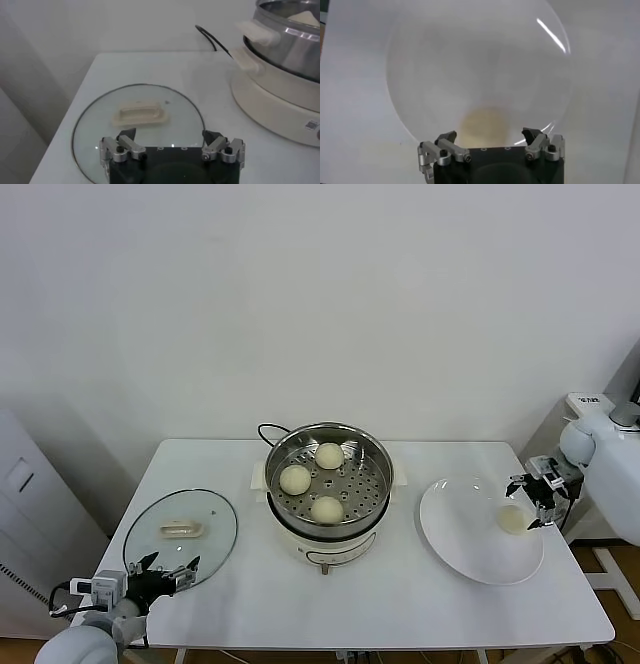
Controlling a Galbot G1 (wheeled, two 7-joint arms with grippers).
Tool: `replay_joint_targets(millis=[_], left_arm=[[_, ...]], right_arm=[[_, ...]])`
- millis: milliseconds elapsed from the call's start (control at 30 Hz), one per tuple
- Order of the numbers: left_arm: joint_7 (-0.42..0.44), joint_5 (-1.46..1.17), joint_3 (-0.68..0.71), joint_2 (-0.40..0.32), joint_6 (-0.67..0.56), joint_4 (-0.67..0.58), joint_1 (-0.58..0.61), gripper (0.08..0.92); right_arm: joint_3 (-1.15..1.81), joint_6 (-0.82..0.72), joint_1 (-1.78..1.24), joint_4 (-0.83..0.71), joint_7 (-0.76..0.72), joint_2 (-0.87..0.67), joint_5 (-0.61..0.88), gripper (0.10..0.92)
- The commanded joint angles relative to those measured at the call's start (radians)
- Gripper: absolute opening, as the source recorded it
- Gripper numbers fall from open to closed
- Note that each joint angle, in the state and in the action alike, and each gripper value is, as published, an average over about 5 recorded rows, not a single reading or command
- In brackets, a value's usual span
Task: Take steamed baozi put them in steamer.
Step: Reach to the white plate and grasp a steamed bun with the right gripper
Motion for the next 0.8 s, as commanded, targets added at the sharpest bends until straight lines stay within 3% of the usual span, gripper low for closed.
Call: replay_joint_targets(millis=[33,400,600,800], left_arm=[[0.0,0.0,0.001,0.001,-0.001,0.0,0.001,0.823],[0.0,0.001,0.005,-0.001,-0.001,-0.002,0.003,0.823],[0.0,0.002,0.007,-0.003,-0.001,-0.002,0.006,0.823],[0.0,0.002,0.005,-0.002,-0.002,-0.002,0.007,0.823]], right_arm=[[0.079,0.003,-0.06,-0.05,0.067,0.021,-0.087,0.823],[0.13,0.006,-0.066,-0.106,0.094,0.067,-0.116,0.815],[0.152,0.002,-0.064,-0.129,0.076,0.085,-0.126,0.703],[0.144,-0.006,-0.061,-0.116,0.028,0.081,-0.107,0.537]])
